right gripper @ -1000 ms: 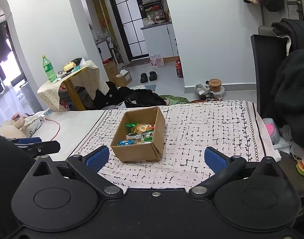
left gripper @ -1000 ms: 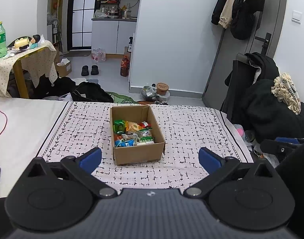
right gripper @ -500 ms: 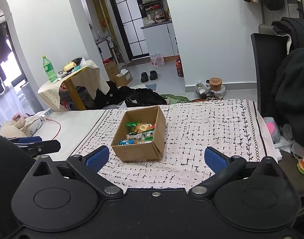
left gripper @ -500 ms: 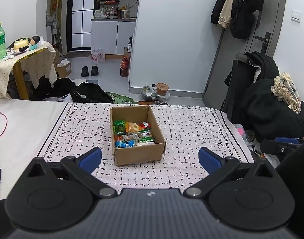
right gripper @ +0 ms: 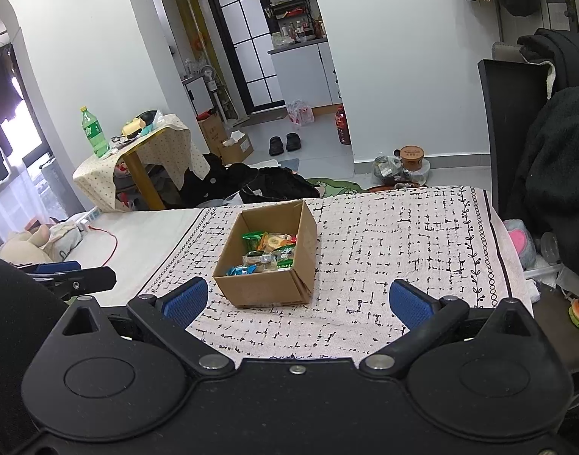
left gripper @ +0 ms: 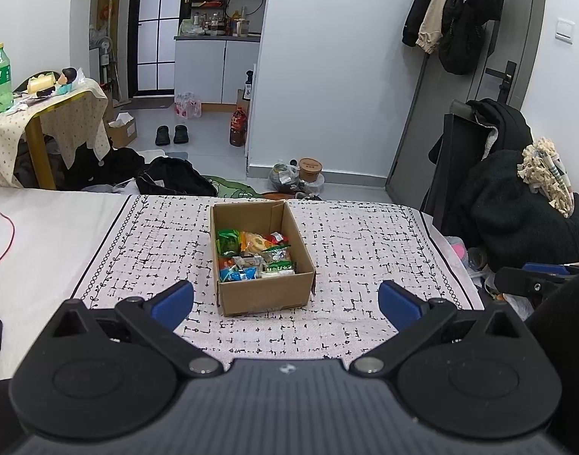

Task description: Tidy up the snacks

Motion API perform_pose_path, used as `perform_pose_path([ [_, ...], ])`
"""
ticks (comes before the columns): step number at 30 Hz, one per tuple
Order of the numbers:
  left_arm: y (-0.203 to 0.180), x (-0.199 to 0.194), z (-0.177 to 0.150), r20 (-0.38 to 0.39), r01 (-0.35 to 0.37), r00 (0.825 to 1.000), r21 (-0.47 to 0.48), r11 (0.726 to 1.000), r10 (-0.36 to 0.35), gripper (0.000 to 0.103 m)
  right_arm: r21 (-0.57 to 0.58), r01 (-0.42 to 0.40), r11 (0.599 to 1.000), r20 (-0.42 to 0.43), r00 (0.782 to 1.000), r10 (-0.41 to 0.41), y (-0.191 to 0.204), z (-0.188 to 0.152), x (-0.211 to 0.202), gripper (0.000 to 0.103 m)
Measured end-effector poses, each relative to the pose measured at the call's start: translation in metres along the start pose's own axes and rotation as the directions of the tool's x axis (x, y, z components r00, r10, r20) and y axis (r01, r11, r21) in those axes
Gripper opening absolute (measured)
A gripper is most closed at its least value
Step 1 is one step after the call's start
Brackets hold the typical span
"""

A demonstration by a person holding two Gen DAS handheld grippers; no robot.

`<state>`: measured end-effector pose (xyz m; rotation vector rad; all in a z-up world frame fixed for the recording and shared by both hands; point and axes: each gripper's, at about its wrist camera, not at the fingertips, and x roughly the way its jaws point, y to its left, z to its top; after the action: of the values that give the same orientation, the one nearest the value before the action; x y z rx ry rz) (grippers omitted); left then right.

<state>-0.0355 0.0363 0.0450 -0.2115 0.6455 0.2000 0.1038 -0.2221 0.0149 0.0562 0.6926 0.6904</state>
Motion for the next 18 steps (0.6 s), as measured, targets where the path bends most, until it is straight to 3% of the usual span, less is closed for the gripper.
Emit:
perform_pose_path([
  [18, 0.0019, -0.0004, 0.0000, -0.002, 0.004, 1.000, -0.006, 1.000, -0.004, 0.103, 0.004, 0.006, 1.000, -0.002, 1.000, -0.006, 0.0019, 0.0002, 0.0007, 0.103],
])
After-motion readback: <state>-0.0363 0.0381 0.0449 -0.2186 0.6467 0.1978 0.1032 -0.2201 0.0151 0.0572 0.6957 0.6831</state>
